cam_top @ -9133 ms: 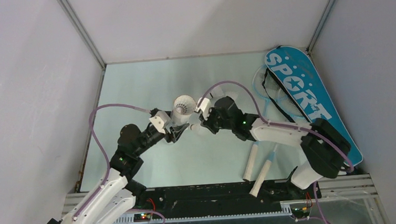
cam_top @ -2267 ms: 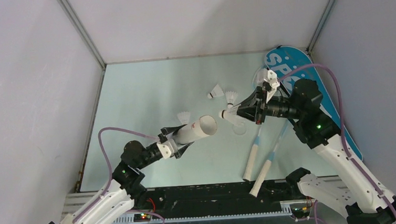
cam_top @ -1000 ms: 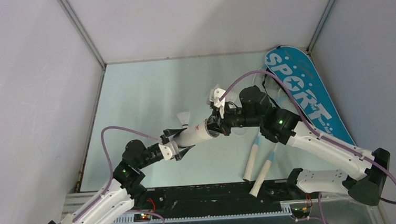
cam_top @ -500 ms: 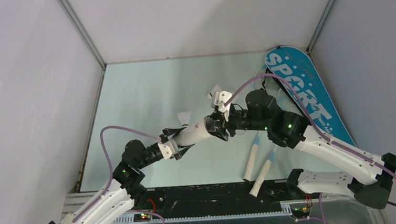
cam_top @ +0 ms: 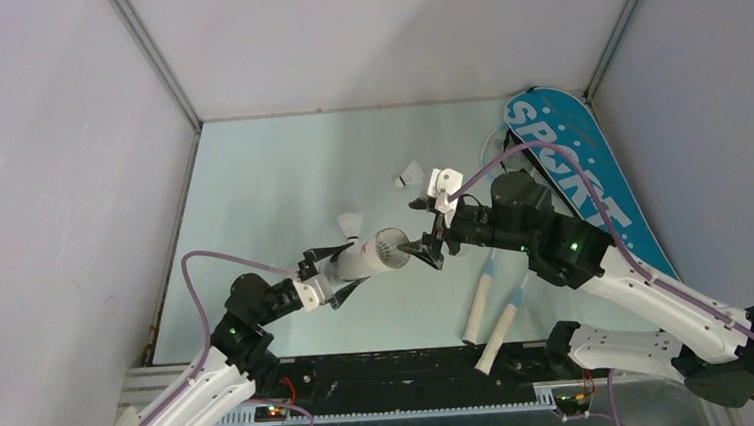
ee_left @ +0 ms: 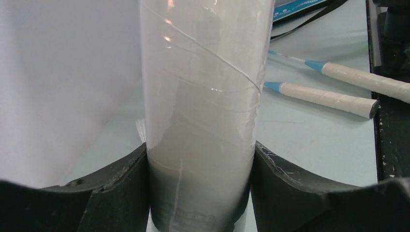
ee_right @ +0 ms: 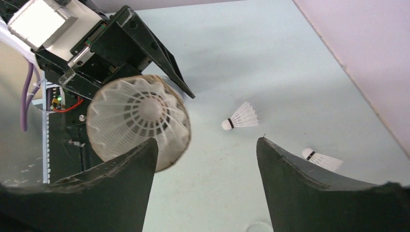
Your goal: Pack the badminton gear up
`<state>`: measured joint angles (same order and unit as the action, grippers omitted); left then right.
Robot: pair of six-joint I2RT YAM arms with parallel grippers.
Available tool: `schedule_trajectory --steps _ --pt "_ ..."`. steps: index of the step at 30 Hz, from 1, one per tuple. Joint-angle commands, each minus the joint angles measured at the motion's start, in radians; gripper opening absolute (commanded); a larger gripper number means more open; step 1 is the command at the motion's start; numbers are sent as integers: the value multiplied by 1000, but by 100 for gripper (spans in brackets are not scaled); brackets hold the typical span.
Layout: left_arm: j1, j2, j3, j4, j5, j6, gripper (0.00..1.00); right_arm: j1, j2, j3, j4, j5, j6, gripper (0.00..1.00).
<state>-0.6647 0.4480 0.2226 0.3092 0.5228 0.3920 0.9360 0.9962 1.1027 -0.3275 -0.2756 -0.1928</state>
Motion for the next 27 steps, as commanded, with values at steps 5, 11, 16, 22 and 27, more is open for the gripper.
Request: schedule_trajectory --steps 5,11,16,22,27 --pt "-4 -11 4 70 26 9 66 3 -5 33 55 70 -9 95" --pt "-4 -8 7 65 28 16 66 2 58 33 119 77 7 99" --pt "-4 6 15 63 34 19 66 4 122 33 168 65 16 99" --pt "-3 9 17 62 31 22 66 4 116 34 171 75 10 99" --pt "-4 16 17 93 -13 -21 66 -47 14 33 183 36 91 99"
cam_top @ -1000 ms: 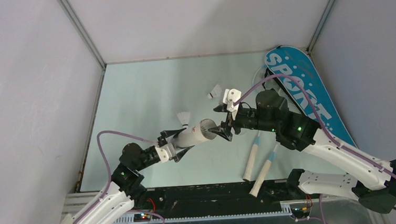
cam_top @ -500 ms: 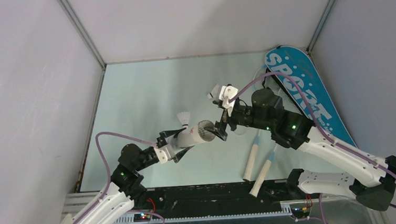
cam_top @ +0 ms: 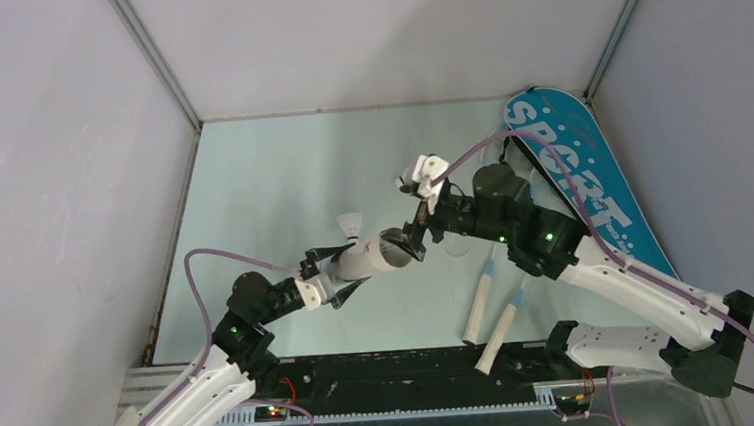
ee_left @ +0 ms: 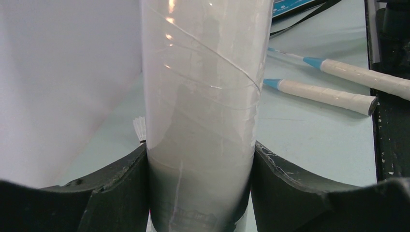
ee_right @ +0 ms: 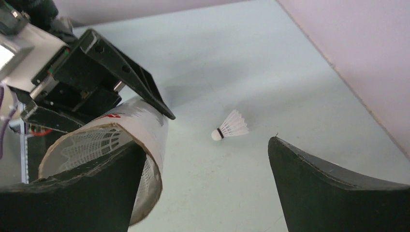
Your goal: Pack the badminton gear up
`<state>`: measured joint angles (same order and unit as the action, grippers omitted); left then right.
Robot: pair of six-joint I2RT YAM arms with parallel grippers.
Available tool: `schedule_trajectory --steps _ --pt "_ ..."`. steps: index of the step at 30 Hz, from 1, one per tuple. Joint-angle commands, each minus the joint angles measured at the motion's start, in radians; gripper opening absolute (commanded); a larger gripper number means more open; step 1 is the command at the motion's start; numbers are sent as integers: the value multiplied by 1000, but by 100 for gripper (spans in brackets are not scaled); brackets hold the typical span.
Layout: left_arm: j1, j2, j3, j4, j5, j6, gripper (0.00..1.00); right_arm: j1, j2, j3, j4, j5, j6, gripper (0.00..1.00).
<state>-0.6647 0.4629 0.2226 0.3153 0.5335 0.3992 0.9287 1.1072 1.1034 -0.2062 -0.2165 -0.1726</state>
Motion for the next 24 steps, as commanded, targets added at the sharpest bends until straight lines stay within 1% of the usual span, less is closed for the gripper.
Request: schedule_trajectory --steps 1,4,6,7,9,10,11,12,15,16,17,18,19,20,21,22,23,24 --pt "-4 4 14 94 -45 -36 66 -67 -111 30 70 -52 83 99" --pt "-4 2 5 143 -115 -78 66 -133 -188 -5 131 -73 126 99" --pt "-4 -4 -3 169 -154 -102 66 -167 -239 -52 210 -27 156 99" --pt "-4 -7 -6 181 -166 -122 66 -181 -270 -89 271 21 173 99" --pt "-3 -17 -10 196 -211 -154 66 -231 -299 -139 339 82 237 99" --pt "-4 -27 -13 203 -250 -166 66 -273 -301 -150 352 101 295 99" --pt "-4 -33 -20 217 -271 -187 66 -297 -292 -161 356 100 350 99" --pt "-4 -46 -29 225 -310 -197 66 -349 -281 -163 353 78 375 99" --pt "-4 -84 -54 248 -370 -212 66 -457 -175 -163 354 -49 433 99" --pt "-4 -92 -64 249 -374 -210 66 -473 -115 -163 372 -104 446 99" --pt "-4 -107 -68 243 -378 -207 66 -497 -80 -161 384 -127 470 99" --pt "-4 -115 -74 232 -380 -206 66 -506 -5 -154 415 -172 482 99" --pt "-4 -128 -74 225 -387 -208 66 -517 35 -146 425 -191 507 99" --pt "-4 -134 -75 216 -394 -211 66 -520 123 -121 436 -242 516 99" --pt "-4 -143 -76 213 -412 -219 66 -518 171 -102 439 -308 531 99" --pt "-4 -145 -77 211 -421 -230 66 -516 271 -62 447 -334 541 99" --pt "-4 -148 -78 209 -429 -235 66 -505 322 -40 455 -394 561 99" --pt "-4 -148 -76 202 -430 -241 66 -500 431 7 477 -423 572 99"
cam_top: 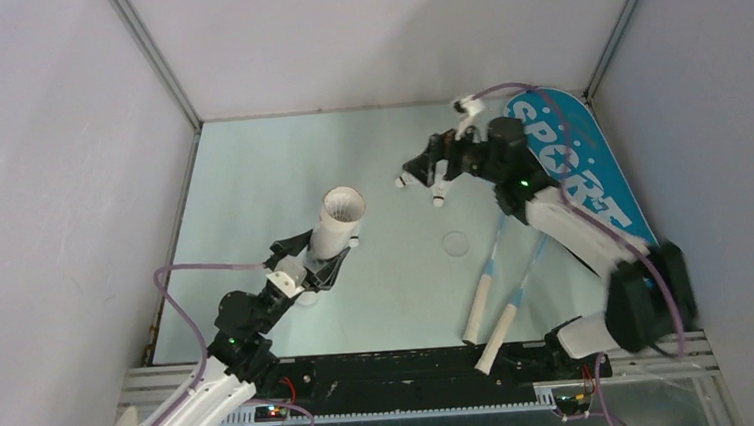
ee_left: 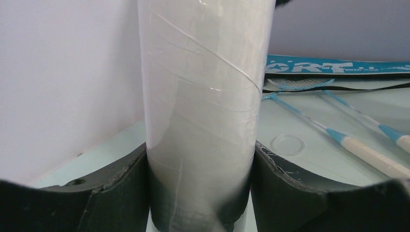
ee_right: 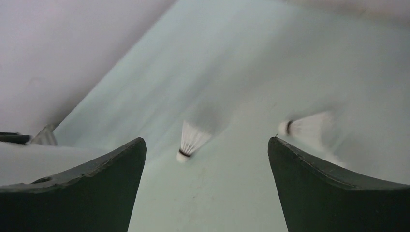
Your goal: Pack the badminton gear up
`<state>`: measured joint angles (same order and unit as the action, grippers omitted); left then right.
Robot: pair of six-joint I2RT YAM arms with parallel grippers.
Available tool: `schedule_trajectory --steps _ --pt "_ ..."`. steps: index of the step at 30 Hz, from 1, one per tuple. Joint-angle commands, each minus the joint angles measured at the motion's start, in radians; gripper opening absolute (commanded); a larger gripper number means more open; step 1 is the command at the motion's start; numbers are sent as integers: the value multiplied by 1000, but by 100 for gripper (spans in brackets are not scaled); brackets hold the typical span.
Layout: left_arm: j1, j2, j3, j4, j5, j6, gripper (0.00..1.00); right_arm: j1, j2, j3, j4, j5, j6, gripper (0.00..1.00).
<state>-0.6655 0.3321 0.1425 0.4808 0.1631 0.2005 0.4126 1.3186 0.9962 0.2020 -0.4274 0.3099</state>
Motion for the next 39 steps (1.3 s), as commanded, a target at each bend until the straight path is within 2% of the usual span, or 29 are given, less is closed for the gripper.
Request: schedule_trajectory --steps 1,5,9,17,22,26,30,34,36,37,39 --pt "-3 -18 5 33 -58 -46 66 30 269 139 82 -268 122 99" --pt "-3 -20 16 -5 -54 -62 66 75 563 350 139 -403 180 99" --pt "-3 -30 24 -49 -59 -76 66 122 802 550 84 -429 171 98" --pt "-3 -45 20 -67 -71 -84 66 195 1044 839 -146 -417 84 97" --pt "-3 -35 20 -65 -68 -79 66 197 1072 852 -227 -422 36 89" --pt "-3 -17 20 -55 -68 -76 66 198 1042 780 -258 -456 14 76" --pt "-2 -5 23 -54 -72 -73 66 201 995 693 -182 -480 34 63" --pt "-3 2 23 -51 -68 -75 66 207 980 683 -193 -475 20 51" --pt "-3 1 21 -49 -67 -77 66 208 974 671 -197 -481 21 40" --pt "-3 1 19 -45 -67 -80 66 209 971 665 -190 -479 24 30" --pt "-3 -1 16 -45 -67 -82 66 213 955 644 -177 -468 29 20"
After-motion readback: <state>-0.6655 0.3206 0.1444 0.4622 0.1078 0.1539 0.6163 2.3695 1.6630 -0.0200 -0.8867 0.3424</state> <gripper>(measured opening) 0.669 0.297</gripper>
